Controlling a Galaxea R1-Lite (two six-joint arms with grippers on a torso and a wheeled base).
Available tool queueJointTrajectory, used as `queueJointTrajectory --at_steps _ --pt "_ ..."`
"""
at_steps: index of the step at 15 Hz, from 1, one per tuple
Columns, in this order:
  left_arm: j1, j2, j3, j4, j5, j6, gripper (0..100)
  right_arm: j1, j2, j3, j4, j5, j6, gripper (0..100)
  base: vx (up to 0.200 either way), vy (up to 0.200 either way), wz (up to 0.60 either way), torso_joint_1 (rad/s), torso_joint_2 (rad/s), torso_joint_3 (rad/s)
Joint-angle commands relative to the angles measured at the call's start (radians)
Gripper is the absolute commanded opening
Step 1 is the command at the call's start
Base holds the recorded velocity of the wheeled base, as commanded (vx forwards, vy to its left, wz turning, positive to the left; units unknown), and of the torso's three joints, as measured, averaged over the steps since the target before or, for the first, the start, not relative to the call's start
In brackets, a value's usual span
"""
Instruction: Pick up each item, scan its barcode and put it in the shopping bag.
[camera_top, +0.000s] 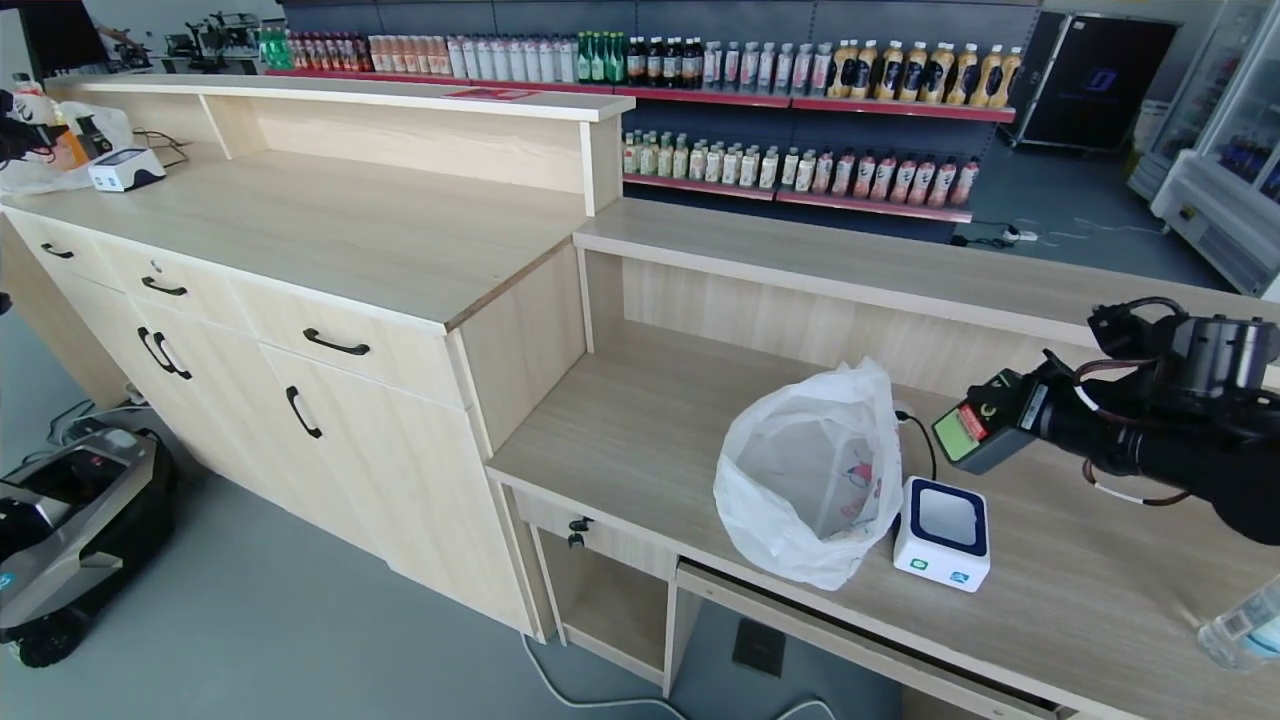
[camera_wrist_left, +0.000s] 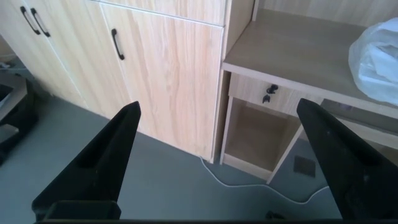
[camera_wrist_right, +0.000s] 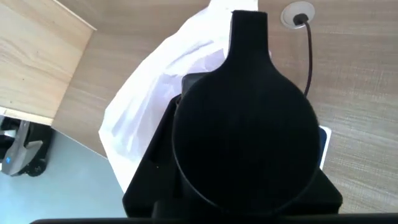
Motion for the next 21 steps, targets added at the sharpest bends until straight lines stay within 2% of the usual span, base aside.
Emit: queueJointTrajectory --at_steps 1,5,8,15,17,21 --pt "0.0 0.0 0.0 0.0 0.0 0.0 100 0.015 0.079 0.0 -0.01 0.001 -0.001 0 0.0 0.0 0.0 0.0 0.0 0.0" --pt "0.0 0.0 0.0 0.0 0.0 0.0 100 0.016 0.122 0.019 -0.022 -0.008 -0.027 0 0.0 0.0 0.0 0.0 0.0 0.0" --pt "0.0 0.0 0.0 0.0 0.0 0.0 100 0.025 0.139 0.033 -0.024 -0.112 -0.047 0 0.0 0.0 0.0 0.0 0.0 0.0" --pt "0.0 0.0 0.0 0.0 0.0 0.0 100 0.021 0.176 0.03 -0.085 -0.117 -0.043 0 0.0 0.0 0.0 0.0 0.0 0.0" --pt "0.0 0.0 0.0 0.0 0.0 0.0 100 0.022 0.208 0.03 -0.146 -0.117 -0.046 0 0.0 0.0 0.0 0.0 0.0 0.0" --pt "0.0 0.0 0.0 0.0 0.0 0.0 100 0.016 0.236 0.022 -0.154 -0.118 -0.05 0 0.0 0.0 0.0 0.0 0.0 0.0"
